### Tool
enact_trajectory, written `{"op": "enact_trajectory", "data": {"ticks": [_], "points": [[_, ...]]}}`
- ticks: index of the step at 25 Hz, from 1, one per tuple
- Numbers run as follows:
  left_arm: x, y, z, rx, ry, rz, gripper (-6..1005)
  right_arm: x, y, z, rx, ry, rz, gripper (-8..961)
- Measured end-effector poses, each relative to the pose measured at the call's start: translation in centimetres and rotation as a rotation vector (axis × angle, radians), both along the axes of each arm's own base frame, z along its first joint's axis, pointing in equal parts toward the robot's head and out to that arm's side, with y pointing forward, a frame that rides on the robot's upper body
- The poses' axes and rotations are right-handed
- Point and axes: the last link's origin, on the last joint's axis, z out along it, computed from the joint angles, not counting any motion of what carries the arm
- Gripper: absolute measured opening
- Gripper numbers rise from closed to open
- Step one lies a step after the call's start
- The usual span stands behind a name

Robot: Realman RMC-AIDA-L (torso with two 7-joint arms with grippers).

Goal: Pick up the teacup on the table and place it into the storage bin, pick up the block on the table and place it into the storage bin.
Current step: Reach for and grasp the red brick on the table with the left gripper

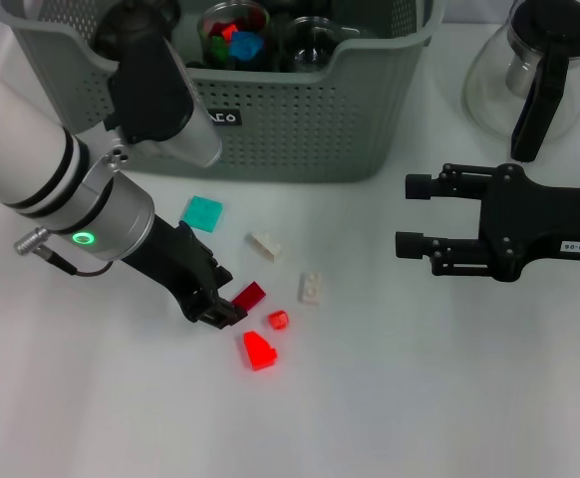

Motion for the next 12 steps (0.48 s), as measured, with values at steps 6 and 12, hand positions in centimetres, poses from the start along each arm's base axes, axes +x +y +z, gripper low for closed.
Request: {"op": "enact_trajectory", "data": {"ticks": [6, 12], "points": [[0.2, -0.2, -0.7, -0.007, 0.067, 0.001, 477, 0.0, 0.0, 0.0, 0.000, 0.000, 0.000, 760], [0.6, -0.1, -1.6, 0.001, 0.113, -0.017, 475, 0.2, 0.0, 0.1, 0.004, -0.003, -0.001, 760]]}}
